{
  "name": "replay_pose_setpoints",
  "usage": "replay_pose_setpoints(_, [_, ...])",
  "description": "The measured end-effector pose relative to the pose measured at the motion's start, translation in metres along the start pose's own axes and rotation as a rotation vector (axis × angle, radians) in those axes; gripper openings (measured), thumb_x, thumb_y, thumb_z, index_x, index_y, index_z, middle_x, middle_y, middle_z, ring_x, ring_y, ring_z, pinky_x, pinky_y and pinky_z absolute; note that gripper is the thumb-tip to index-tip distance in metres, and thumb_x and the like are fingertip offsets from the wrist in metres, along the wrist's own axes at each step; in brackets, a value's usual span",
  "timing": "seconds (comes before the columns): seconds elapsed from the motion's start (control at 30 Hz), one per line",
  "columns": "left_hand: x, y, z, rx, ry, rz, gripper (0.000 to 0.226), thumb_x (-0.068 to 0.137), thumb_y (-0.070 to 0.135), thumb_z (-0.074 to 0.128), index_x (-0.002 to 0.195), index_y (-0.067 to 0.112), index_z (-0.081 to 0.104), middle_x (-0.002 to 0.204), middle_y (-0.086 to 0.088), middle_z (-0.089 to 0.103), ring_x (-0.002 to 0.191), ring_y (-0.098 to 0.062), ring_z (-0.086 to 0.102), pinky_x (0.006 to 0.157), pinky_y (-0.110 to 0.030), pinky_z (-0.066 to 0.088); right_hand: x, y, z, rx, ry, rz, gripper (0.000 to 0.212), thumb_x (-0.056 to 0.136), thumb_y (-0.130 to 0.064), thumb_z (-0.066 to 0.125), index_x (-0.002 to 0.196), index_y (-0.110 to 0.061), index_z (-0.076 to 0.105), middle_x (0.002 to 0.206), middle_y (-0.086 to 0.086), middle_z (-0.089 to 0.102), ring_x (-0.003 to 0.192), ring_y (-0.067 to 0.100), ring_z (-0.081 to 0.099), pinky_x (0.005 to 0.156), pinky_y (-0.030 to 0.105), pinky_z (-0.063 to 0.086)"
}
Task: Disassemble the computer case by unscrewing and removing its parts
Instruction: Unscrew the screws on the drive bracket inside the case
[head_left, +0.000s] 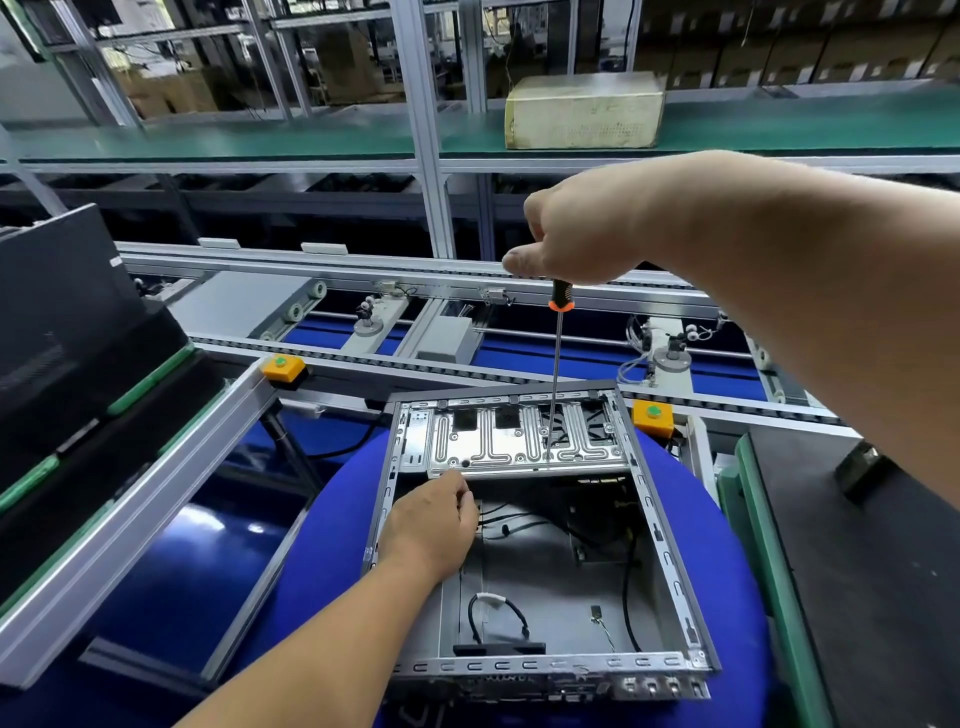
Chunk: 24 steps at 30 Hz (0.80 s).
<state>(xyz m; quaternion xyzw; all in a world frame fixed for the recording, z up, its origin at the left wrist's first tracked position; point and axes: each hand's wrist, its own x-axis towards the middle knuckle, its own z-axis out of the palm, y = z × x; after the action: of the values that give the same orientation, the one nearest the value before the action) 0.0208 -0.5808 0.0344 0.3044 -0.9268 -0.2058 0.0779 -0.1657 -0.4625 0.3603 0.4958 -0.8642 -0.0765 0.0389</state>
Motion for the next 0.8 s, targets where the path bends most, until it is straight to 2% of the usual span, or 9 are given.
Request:
replay_pose_setpoints(0.1, [0.0,0.0,0.0,-0.002,0.001,0.002,0.015,0.103,0.039,0.045,0.091,0.034,0.053,0.078,0.014,0.06,0.072,-0.008,0.058,0.063,-0.033,0.048,-0.003,0.0,-0.001,-0.074,0.018,0.016,0.056,0.104,-0.061,0.035,0.111,-0.012,0.061,0.094,0.002,0.058,0.091,0.028,0.054,0.069,0.035,0.034])
replay_pose_setpoints(0.17, [-0.001,0.0,0.0,-0.005,0.003,0.002,0.015,0.103,0.039,0.045,0.091,0.034,0.053,0.078,0.013,0.061,0.071,-0.008,0.058,0.062,-0.033,0.048,-0.006,0.0,-0.001,-0.053,0.036,0.0,0.041,0.106,-0.049,0.041,0.112,-0.014,0.063,0.102,0.004,0.062,0.092,0.029,0.057,0.065,0.035,0.036])
replay_pose_setpoints(0.23, [-0.001,0.0,0.0,-0.006,0.004,0.001,0.015,0.103,0.039,0.045,0.091,0.034,0.053,0.078,0.013,0.061,0.071,-0.009,0.059,0.062,-0.033,0.049,-0.006,0.001,-0.001,0.045,0.046,-0.031,0.02,0.104,-0.034,0.048,0.111,-0.02,0.06,0.101,0.002,0.063,0.088,0.026,0.059,0.061,0.034,0.039])
replay_pose_setpoints(0.3, [-0.001,0.0,0.0,-0.006,0.003,0.0,0.016,0.103,0.039,0.045,0.091,0.033,0.053,0.078,0.013,0.061,0.071,-0.009,0.059,0.062,-0.033,0.049,-0.008,0.001,-0.003,0.16,0.02,-0.066,0.012,0.099,-0.023,0.052,0.108,-0.024,0.061,0.099,0.001,0.064,0.085,0.023,0.059,0.066,0.036,0.047])
replay_pose_setpoints(0.37, [-0.001,0.001,0.0,-0.005,0.004,-0.001,0.016,0.103,0.038,0.045,0.09,0.034,0.053,0.077,0.014,0.06,0.071,-0.009,0.059,0.061,-0.033,0.048,-0.01,0.002,-0.005,0.202,0.001,-0.099,0.015,0.094,-0.017,0.057,0.106,-0.022,0.064,0.098,0.003,0.065,0.089,0.027,0.062,0.079,0.045,0.054])
replay_pose_setpoints(0.47, [-0.001,0.001,0.0,0.0,0.007,0.002,0.017,0.102,0.037,0.045,0.087,0.033,0.052,0.075,0.014,0.06,0.069,-0.008,0.058,0.06,-0.032,0.046,-0.012,0.003,-0.008,0.204,-0.03,-0.113,0.014,0.091,-0.016,0.06,0.103,-0.023,0.064,0.095,0.002,0.065,0.09,0.028,0.063,0.088,0.051,0.055])
replay_pose_setpoints(0.67, [-0.002,0.001,-0.001,0.0,0.008,0.003,0.018,0.102,0.037,0.045,0.085,0.034,0.05,0.074,0.014,0.06,0.068,-0.007,0.057,0.056,-0.029,0.04,-0.012,0.002,-0.009,0.249,-0.048,-0.113,0.019,0.089,-0.018,0.059,0.103,-0.031,0.06,0.099,-0.003,0.061,0.086,0.019,0.058,0.072,0.038,0.049])
replay_pose_setpoints(0.8, [-0.001,0.002,-0.001,-0.003,0.005,0.0,0.017,0.102,0.037,0.046,0.086,0.033,0.051,0.075,0.014,0.06,0.069,-0.007,0.058,0.058,-0.03,0.043,-0.01,0.003,-0.006,0.266,-0.058,-0.127,0.022,0.087,-0.022,0.064,0.104,-0.035,0.06,0.1,-0.005,0.061,0.087,0.017,0.058,0.072,0.037,0.049])
